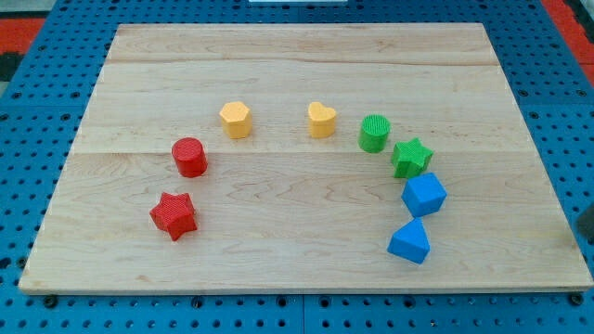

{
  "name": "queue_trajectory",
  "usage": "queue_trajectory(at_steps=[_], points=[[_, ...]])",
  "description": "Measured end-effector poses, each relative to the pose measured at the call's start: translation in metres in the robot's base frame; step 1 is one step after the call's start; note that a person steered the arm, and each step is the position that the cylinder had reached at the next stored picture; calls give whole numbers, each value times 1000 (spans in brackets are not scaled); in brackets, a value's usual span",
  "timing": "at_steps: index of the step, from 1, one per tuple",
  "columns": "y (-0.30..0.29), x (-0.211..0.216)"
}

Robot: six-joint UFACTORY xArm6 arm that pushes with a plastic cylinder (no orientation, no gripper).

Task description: Push the blue triangle along with blue cube to the bottom of green star

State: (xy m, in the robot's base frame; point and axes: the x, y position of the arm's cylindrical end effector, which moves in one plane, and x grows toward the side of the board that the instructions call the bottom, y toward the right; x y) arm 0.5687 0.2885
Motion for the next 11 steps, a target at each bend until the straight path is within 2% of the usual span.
queue_trajectory(at_steps=[1, 2, 4, 6, 7, 8, 9, 10, 11], points=[[-87, 16], [-127, 25], [-127, 20], [-127, -15], [-123, -17], [-113, -14], [-74, 29], [-92, 49], [-173, 42]])
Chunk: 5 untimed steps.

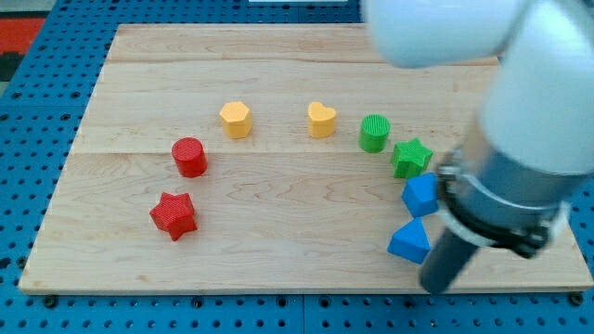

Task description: Push the blue triangle along with blue cube to the bottom of green star

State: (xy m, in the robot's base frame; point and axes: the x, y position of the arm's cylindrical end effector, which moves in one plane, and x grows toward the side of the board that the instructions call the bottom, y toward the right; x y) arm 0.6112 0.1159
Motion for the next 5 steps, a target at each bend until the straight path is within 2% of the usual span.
queue_trajectory(at_steps=[1, 5], points=[[-7, -30], [25, -98]])
